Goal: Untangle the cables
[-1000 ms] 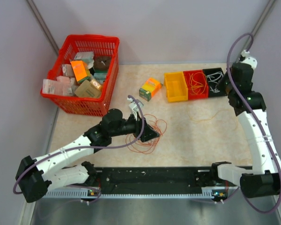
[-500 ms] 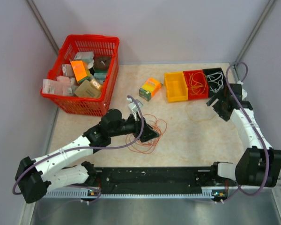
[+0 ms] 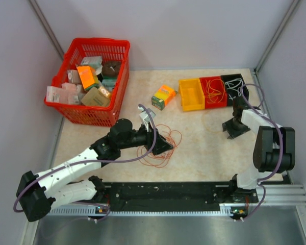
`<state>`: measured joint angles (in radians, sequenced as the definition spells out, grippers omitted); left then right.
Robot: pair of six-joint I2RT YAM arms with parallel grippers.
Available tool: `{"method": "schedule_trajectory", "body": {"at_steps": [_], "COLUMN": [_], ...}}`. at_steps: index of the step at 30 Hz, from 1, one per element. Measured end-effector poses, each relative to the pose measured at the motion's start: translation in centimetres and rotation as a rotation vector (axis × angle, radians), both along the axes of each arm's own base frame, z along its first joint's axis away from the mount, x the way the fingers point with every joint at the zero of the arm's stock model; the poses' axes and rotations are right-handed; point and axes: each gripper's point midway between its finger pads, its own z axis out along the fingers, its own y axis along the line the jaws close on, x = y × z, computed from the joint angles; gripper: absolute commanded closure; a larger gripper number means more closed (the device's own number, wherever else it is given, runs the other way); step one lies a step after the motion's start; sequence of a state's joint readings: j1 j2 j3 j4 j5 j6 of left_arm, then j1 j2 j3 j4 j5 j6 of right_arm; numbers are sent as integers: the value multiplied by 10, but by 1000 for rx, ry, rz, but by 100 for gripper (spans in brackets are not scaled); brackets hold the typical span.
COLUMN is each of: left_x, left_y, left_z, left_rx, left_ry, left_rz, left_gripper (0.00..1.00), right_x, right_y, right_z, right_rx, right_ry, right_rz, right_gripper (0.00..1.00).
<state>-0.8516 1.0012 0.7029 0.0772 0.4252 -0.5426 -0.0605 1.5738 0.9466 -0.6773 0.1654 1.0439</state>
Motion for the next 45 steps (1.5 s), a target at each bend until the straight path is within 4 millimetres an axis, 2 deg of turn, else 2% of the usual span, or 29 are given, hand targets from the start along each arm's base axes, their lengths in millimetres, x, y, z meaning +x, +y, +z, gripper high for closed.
{"method": "schedule_trajectory", "body": {"at_steps": [4,10,16,25,28,33,36,39,42,44,45], "left_x": [0,1,1,3,4,4,4,4,4,4,4], "left_y": [0,1,1,1,2,1,1,1,2,2,3], "left_z": [-1,-2,-3,-3,-5,-7,-7,-7,-7,-6,-5], "left_rx": [3,7,11,14,18,22,22,23,23,22,20], "left_ry": [-3,-12,-17,-23,-25,-21,-21,-24,-28,-31,-32], "left_rz": [-1,1,2,8,11,11,12,12,14,14,14], "left_gripper": [28,28,28,28,28,28,28,28,28,28,28], "right_x": [-2,11,10,22,21,31,39,38,35,33,32], "right_y": [-2,-4,-7,-8,-5,5,12,15,15,15,14], "right_z": [-8,-4,-4,-3,-3,-4,-6,-10,-12,-12,-12], "right_rx": [-13,-20,-35,-39,-39,-45,-57,-66,-70,-73,-76], "right_ry": [34,23,26,23,26,46,62,89,114,121,126], "right_rz": [-38,-57,-70,-85,-80,-55,-42,-49,-61,-70,-76], "right_gripper": [57,57,57,55,52,53,60,77,84,100,100]}}
